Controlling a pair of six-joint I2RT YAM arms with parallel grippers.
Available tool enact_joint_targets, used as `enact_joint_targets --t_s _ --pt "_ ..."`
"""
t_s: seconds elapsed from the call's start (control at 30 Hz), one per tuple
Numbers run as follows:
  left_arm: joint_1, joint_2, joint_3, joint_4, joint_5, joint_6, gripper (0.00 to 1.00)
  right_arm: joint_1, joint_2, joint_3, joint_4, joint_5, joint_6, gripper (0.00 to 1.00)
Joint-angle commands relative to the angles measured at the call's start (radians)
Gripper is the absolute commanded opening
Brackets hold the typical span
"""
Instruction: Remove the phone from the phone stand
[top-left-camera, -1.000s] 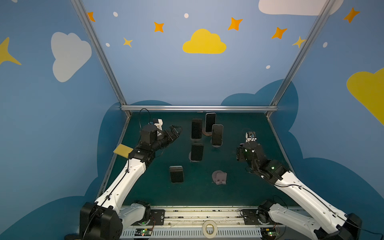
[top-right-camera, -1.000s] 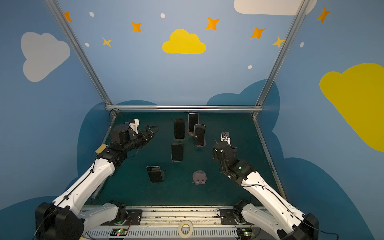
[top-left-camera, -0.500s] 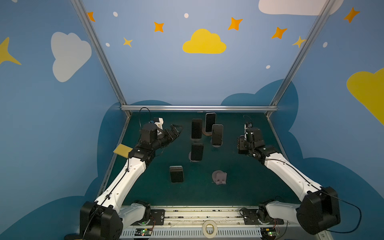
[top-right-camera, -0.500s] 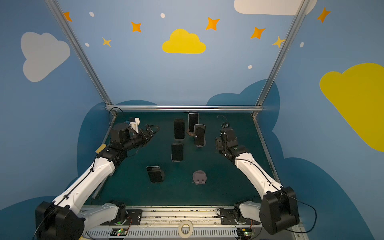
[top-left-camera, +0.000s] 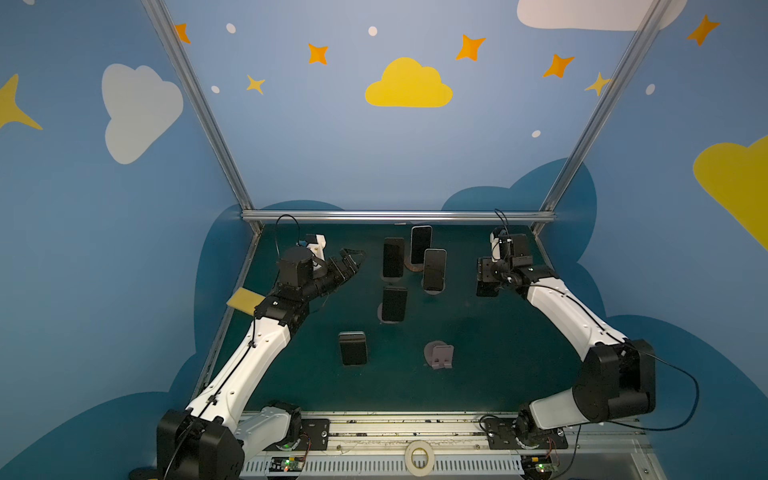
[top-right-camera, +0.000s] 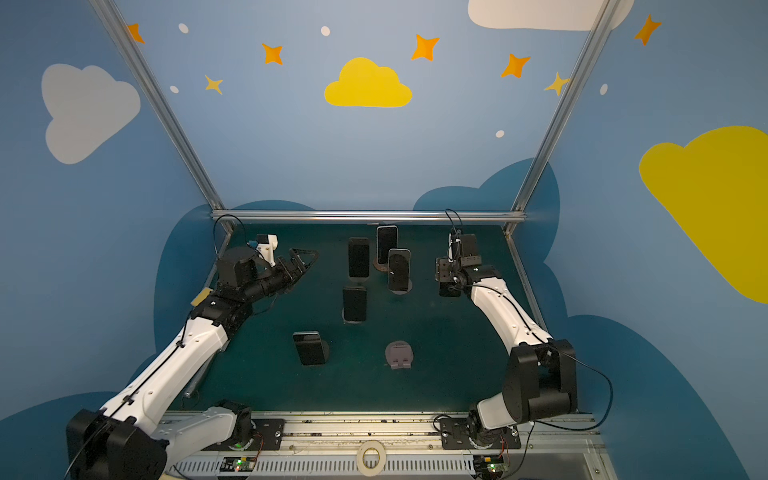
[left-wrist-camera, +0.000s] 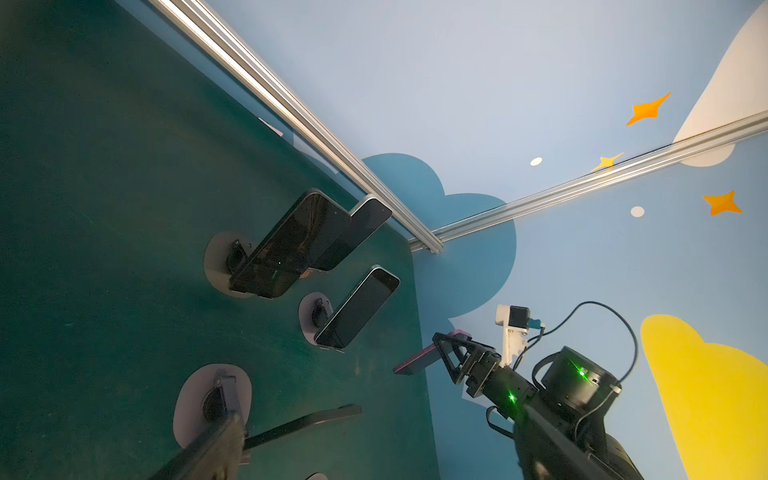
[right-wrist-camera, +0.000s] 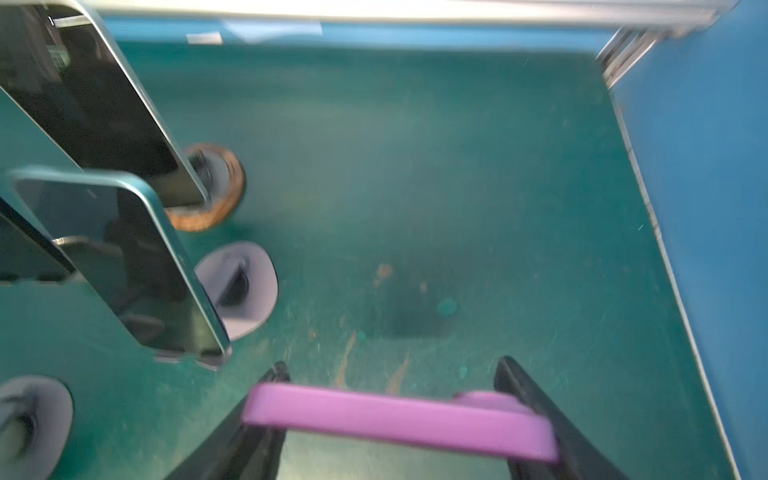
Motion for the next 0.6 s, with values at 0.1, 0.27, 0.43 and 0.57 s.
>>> enact_joint_targets --t_s 0.1,0.27,0.43,0.57 --pt "0.009 0.006 0.028 0.033 0.046 -0.005 1.00 -0.022 0.070 0.085 -0.054 -0.064 -0.028 0.59" --pt "0.010 0.029 0.038 0.019 0.055 0.003 1.00 -0.037 0.153 0.156 -0.124 -0.082 -0.049 0.59" --pt "0.010 0.017 0.042 0.017 0.060 0.008 1.00 -0.049 0.264 0.293 -0.246 -0.127 -0.062 0.59" --pt "0.010 -0.006 0.037 0.026 0.059 0.022 1.00 -0.058 0.402 0.478 -0.446 -0.136 -0.069 0.59"
